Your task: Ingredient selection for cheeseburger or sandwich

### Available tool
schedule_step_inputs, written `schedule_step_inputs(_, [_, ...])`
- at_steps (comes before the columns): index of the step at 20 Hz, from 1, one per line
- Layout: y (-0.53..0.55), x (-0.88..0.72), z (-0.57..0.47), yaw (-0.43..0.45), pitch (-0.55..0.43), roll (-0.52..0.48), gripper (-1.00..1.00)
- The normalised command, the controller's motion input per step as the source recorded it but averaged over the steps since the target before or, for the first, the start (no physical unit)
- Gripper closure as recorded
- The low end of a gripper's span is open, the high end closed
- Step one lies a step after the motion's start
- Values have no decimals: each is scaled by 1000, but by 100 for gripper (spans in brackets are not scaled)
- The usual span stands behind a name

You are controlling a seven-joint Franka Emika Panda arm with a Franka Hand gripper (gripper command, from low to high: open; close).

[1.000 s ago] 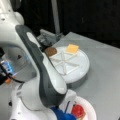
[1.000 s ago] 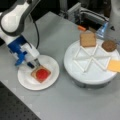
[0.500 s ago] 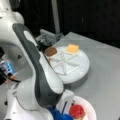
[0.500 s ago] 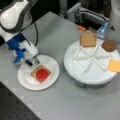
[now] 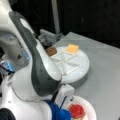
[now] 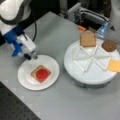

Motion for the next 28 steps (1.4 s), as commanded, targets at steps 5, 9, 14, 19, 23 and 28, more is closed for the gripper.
schedule_step_inputs(5, [469,-491,227,-209,42,-608,-100])
schedule_step_inputs(9, [631,-637,192,-33,-62,-763,-100])
schedule_step_inputs(14, [712,-779,147,69,-114,-695,-100])
schedule_step_inputs(19, [554,-718,-30,45,-219,-547,-100])
schedule_step_inputs(23, [375,-569,-111,8,-231,-382,-100])
schedule_step_inputs(28, [333,-436,-72,-27,-177,-289,-100])
